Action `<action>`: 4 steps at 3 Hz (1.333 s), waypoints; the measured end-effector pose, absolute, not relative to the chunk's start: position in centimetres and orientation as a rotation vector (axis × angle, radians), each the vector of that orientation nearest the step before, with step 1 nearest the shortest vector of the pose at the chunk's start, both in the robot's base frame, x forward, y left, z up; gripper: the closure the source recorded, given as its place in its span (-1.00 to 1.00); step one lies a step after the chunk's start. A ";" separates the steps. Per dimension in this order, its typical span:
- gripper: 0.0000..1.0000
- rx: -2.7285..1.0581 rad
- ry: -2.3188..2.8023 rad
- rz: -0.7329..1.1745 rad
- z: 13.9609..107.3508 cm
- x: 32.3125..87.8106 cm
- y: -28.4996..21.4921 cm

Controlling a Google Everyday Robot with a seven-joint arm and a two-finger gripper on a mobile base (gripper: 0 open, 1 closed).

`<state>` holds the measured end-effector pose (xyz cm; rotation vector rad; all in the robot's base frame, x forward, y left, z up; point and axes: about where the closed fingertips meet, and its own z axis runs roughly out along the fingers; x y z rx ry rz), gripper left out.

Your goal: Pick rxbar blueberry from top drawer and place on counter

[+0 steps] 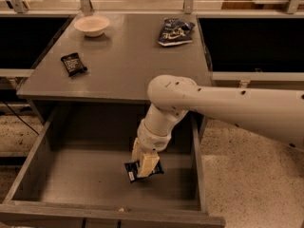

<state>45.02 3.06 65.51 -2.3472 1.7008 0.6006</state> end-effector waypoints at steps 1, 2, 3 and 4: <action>1.00 -2.373 1.692 0.556 67.4 45.3 2.9; 1.00 -2.368 1.683 0.443 70.9 45.6 1.9; 1.00 -2.332 1.723 0.332 73.8 46.0 -0.3; 1.00 -2.238 1.835 0.247 75.3 46.8 -4.5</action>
Offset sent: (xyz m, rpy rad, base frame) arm 0.0121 -0.0269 0.1091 -0.0702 -0.2142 -0.0147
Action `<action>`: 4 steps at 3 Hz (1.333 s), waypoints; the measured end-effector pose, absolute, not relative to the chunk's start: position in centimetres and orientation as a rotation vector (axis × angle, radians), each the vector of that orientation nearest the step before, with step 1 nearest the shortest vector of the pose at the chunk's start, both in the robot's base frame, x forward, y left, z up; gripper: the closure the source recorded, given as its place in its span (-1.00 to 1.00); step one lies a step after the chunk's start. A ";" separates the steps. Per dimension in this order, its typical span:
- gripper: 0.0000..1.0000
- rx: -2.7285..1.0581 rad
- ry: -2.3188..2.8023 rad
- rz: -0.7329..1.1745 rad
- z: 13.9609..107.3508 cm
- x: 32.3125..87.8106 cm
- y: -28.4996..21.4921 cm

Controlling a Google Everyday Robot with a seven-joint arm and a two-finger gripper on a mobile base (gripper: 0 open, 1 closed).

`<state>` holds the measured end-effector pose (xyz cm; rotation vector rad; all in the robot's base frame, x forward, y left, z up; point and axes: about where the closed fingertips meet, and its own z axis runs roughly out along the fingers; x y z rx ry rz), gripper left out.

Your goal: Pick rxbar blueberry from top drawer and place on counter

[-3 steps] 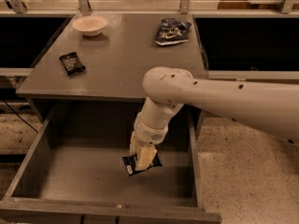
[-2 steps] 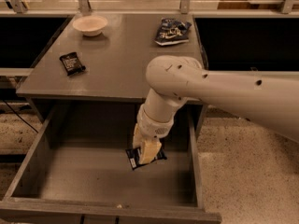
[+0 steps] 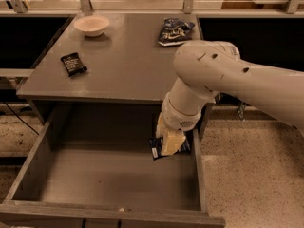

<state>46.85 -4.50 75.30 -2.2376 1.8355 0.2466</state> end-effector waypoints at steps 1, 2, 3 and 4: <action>1.00 -2.233 1.838 0.230 75.6 47.2 -4.4; 1.00 -2.215 1.848 0.165 76.8 48.8 -4.3; 1.00 -2.195 1.842 0.056 79.4 50.4 -4.1; 1.00 -2.196 1.833 -0.020 81.2 51.3 -4.1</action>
Offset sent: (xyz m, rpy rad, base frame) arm 0.0379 0.0040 0.0262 -0.0412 -0.0876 -0.0466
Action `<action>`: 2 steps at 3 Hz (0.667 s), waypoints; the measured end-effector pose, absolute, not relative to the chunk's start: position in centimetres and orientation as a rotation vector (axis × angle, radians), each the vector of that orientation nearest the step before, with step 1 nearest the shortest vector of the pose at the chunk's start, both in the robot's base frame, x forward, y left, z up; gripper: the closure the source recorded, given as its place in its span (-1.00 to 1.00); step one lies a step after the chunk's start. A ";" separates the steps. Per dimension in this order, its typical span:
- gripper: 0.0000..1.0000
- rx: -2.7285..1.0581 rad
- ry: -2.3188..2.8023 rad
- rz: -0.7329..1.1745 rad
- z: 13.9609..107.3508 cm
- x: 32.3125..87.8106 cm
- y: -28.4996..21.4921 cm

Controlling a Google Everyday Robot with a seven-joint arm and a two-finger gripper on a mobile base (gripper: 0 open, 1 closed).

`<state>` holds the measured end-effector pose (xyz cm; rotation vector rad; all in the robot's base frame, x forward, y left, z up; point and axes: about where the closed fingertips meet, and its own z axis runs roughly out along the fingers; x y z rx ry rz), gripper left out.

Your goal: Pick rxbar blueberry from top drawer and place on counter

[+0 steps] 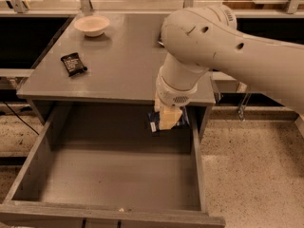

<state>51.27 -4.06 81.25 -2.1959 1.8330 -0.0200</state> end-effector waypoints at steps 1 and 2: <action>1.00 -2.200 1.823 -0.078 82.7 51.7 -4.2; 1.00 -2.178 1.790 -0.185 86.3 52.6 -4.5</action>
Offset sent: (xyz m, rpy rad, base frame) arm 0.0228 -0.0064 0.0835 -0.0662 -0.1840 -0.0037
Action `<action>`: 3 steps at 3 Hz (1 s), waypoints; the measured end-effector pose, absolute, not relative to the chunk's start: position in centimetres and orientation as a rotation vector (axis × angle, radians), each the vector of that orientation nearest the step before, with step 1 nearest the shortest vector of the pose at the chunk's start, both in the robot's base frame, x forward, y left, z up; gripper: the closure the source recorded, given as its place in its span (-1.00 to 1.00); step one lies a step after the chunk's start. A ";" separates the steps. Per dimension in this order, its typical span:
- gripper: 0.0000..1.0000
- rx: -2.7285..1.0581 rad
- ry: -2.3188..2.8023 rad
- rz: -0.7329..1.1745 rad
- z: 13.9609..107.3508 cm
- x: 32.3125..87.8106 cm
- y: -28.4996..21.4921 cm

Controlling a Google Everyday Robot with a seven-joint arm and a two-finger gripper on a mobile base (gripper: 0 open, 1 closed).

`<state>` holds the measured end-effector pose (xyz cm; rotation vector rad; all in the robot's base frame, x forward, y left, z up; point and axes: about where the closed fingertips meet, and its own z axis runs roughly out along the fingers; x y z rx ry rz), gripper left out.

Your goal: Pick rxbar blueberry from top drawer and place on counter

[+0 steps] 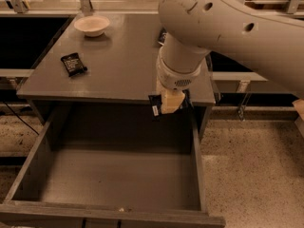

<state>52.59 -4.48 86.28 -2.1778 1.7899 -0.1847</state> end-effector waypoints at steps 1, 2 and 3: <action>1.00 -2.178 1.790 -0.185 86.3 52.6 -4.5; 1.00 -2.172 1.810 -0.167 85.4 53.5 -4.1; 1.00 -2.180 1.805 -0.151 84.3 56.2 -2.8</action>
Offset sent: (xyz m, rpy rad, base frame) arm 0.0239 0.0101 -0.0228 0.0134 0.0429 -0.0310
